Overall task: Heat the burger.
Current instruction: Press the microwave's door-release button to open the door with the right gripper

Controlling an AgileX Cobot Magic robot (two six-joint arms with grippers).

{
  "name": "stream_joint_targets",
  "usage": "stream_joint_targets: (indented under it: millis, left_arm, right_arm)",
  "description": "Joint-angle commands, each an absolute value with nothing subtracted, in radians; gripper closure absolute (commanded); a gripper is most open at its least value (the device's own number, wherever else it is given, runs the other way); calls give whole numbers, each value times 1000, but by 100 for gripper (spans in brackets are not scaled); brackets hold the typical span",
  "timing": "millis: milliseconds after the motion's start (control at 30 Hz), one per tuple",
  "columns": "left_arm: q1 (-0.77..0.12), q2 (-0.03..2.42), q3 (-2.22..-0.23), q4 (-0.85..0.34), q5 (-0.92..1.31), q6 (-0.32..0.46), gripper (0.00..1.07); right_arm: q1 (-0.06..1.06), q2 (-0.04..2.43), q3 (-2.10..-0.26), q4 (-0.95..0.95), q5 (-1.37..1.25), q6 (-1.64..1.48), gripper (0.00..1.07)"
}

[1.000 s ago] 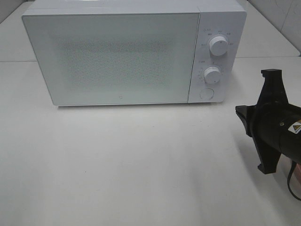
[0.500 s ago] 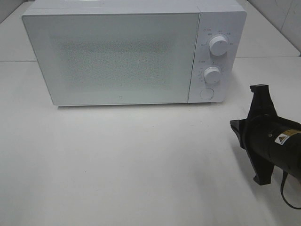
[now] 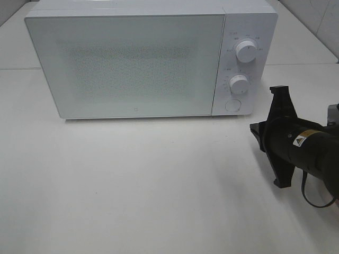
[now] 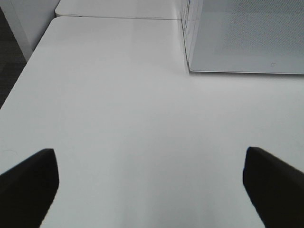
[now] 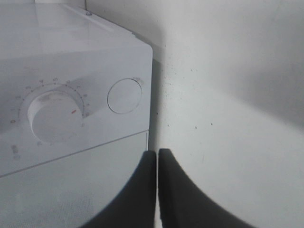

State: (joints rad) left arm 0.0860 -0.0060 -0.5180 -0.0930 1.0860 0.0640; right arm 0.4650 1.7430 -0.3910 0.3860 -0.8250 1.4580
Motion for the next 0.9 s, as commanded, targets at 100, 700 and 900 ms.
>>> stream_joint_targets:
  millis: [100,700,900]
  left_arm:
    - [80,-20,-517,-90,1069,62,9]
    - [80,-20,-517,-90,1069,62,9]
    - [80,-20,-517,-90,1069,62,9]
  right_arm:
    - [419,1775,-434,345,-830,1473,107]
    - [386,1961,-642,258,-821,1519,107]
    - [386,2015,-708,259,-825,1518,107]
